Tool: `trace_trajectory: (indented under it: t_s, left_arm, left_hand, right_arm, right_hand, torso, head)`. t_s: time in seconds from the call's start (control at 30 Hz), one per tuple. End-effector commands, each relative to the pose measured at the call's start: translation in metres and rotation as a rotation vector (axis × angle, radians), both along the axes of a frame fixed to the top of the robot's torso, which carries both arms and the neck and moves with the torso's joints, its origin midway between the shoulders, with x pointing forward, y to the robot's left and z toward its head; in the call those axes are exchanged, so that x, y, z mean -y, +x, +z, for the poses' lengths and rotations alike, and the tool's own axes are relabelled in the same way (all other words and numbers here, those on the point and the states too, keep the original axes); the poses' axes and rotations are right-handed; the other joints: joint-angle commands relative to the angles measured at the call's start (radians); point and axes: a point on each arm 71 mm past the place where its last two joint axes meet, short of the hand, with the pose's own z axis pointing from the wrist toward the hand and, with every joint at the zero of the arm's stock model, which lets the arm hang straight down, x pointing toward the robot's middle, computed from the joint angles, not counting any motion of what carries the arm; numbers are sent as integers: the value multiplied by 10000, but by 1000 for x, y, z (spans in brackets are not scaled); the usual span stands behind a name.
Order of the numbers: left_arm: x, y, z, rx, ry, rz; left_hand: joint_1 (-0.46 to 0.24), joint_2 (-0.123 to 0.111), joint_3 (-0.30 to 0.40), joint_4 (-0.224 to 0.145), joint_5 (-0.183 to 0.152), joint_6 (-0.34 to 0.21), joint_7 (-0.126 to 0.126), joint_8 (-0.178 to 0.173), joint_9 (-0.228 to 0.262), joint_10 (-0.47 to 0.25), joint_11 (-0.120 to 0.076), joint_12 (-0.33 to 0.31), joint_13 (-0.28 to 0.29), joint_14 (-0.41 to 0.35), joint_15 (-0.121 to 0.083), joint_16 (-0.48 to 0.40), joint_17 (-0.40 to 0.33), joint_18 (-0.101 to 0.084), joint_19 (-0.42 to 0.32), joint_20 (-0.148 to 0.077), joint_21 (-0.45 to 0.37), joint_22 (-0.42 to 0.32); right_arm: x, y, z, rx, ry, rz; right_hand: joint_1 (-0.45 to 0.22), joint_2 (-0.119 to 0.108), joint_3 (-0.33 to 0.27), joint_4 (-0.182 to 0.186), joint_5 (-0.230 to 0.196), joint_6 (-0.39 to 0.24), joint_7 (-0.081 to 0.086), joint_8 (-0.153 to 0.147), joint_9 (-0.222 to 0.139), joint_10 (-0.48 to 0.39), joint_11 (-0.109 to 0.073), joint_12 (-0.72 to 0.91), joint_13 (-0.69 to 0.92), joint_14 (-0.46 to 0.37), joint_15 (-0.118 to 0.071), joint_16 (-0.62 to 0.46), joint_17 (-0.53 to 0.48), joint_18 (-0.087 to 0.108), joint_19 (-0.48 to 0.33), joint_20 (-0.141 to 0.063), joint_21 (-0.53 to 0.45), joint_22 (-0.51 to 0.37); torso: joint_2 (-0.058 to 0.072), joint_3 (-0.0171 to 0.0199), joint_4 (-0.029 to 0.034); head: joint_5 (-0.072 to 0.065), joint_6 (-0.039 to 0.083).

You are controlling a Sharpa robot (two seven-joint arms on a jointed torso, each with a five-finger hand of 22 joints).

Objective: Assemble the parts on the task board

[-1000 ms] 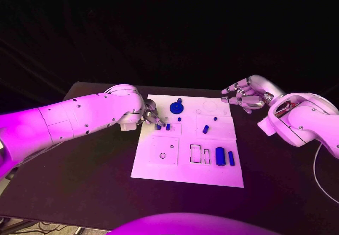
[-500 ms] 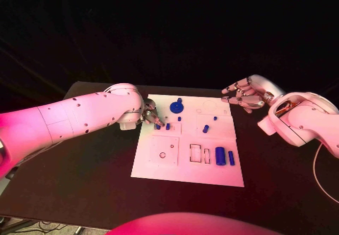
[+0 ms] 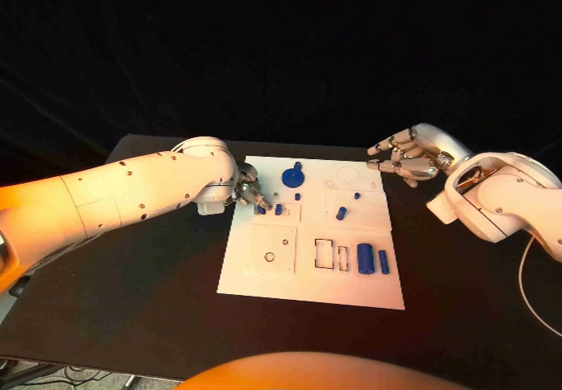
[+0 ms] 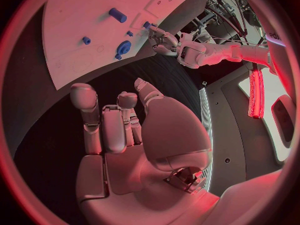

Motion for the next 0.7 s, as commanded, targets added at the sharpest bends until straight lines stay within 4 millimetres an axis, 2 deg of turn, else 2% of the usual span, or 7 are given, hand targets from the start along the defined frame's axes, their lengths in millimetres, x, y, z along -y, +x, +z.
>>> trace_trajectory:
  t_s: [0.03, 0.7]
  left_arm:
    - [-4, -2, -5, -298, 422, -83]
    - [0, -6, -6, -569, 468, -454]
  left_hand:
    - [61, -2, 1, -77, -7, 30, 6, -34, 10, 58, -6, 27, 9, 1036, -84, 25, 2634, -162, 571, -62, 27, 1237]
    - [102, -41, -25, -129, -16, 55, -1, -32, 16, 66, -8, 24, 14, 1036, -80, 25, 2634, -164, 573, -61, 32, 1246]
  right_arm:
    - [-1, 0, -1, -16, -61, 124]
    - [-2, 0, -1, -13, -57, 134]
  right_hand:
    - [73, -2, 11, 65, 62, -48, 2, 33, 3, -50, -8, -28, -16, 301, 21, -54, -12, 201, 64, -13, -67, -16]
    - [68, -6, 15, 84, 103, -48, 3, 36, 3, -47, -8, -23, -18, 302, 21, -63, -19, 202, 68, -14, -77, -26]
  torso:
    - [0, 2, -3]
    - [2, 6, -2]
  head:
    - [2, -2]
    - [-7, -46]
